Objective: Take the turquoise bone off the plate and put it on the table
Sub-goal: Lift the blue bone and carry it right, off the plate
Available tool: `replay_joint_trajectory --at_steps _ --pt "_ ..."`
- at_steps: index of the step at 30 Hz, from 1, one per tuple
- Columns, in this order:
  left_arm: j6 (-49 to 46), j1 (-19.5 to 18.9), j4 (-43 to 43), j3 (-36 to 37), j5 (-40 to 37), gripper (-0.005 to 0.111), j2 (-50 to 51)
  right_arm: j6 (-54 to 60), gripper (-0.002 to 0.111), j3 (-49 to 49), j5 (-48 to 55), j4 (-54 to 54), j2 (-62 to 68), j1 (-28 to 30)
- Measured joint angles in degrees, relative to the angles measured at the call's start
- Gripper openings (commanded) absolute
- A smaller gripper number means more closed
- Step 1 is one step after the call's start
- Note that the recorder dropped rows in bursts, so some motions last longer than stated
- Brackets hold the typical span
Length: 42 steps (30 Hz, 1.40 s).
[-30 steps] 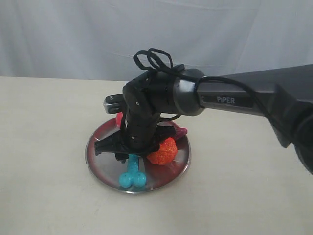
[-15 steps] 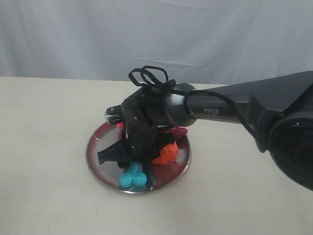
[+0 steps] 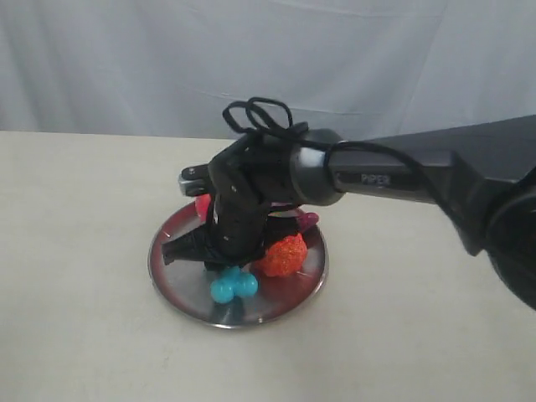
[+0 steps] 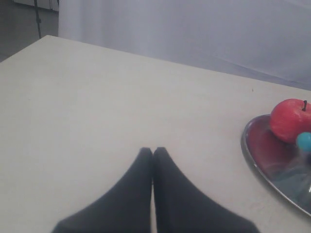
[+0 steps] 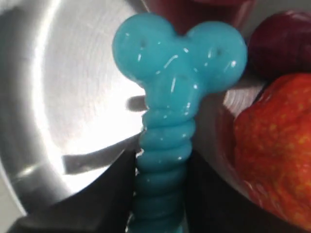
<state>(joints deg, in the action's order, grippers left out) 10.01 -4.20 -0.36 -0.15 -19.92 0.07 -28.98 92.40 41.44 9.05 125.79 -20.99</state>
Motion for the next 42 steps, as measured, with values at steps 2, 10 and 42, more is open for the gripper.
replay_joint_trajectory --at_steps 2,10,42 --pt "0.0 0.0 0.0 0.0 0.0 0.0 0.0 -0.26 0.0 0.0 0.28 -0.11 -3.62 0.0" --pt "0.0 0.0 0.0 0.0 0.0 0.0 0.0 -0.14 0.0 0.0 12.56 4.0 -23.7 0.78" --pt "0.0 0.0 0.0 0.0 0.0 0.0 0.0 3.31 0.0 -33.29 -10.4 3.68 -25.88 22.53"
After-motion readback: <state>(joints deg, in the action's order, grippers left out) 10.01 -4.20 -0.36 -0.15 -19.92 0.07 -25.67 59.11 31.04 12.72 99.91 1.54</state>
